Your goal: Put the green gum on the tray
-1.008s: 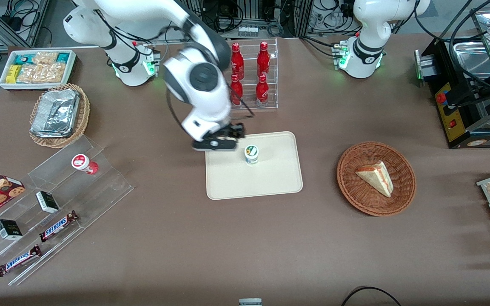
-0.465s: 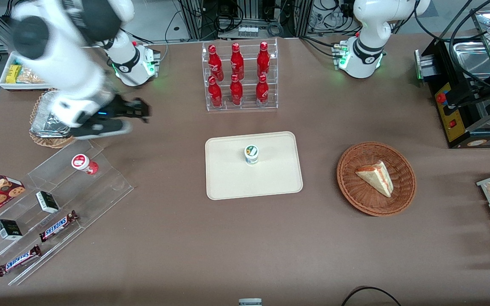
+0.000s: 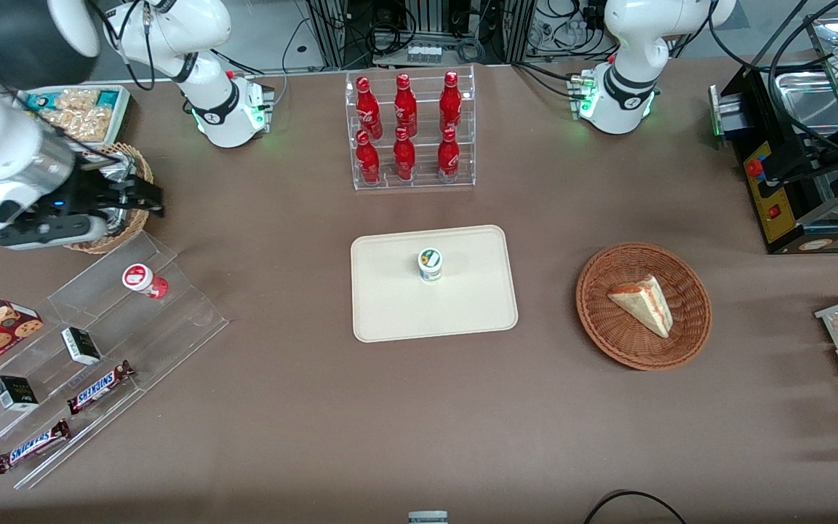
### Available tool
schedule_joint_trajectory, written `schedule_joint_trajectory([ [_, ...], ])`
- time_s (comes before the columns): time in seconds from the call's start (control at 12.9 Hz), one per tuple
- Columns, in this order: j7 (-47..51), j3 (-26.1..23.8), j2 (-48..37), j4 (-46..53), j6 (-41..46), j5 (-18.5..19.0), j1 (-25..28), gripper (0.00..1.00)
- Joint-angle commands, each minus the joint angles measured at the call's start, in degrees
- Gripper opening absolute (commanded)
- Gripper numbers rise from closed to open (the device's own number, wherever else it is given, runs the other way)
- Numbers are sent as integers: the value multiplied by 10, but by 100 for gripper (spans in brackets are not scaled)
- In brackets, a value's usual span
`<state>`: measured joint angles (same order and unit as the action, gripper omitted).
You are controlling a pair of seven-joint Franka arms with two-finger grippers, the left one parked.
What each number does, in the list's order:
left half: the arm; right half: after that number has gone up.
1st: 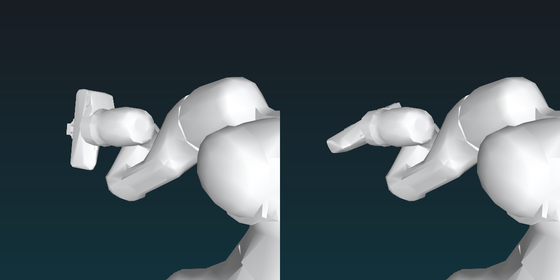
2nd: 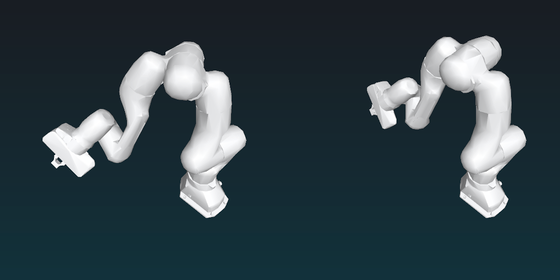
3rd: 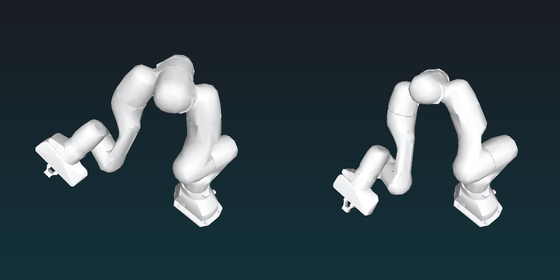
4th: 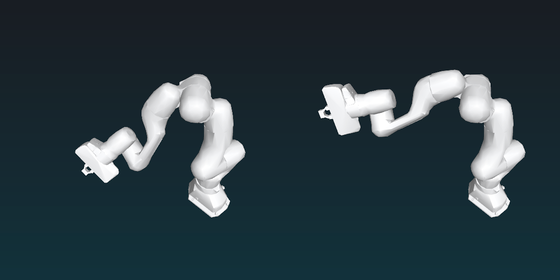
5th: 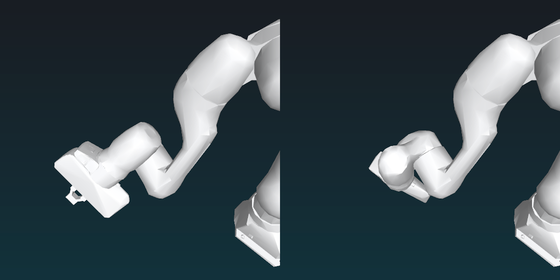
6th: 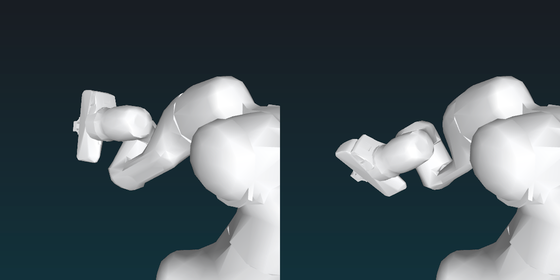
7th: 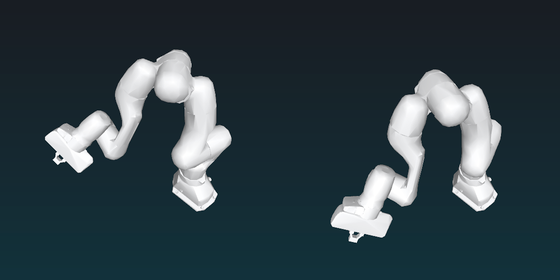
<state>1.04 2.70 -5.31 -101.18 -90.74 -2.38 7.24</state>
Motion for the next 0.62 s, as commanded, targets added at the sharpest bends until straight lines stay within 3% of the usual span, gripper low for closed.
schedule_joint_trajectory([
  [0.0,-4,-1,4,25,17,13,-20,100],
  [0.23,-8,-1,33,58,17,12,-54,100],
  [0.54,0,-1,46,80,18,12,-58,100],
])
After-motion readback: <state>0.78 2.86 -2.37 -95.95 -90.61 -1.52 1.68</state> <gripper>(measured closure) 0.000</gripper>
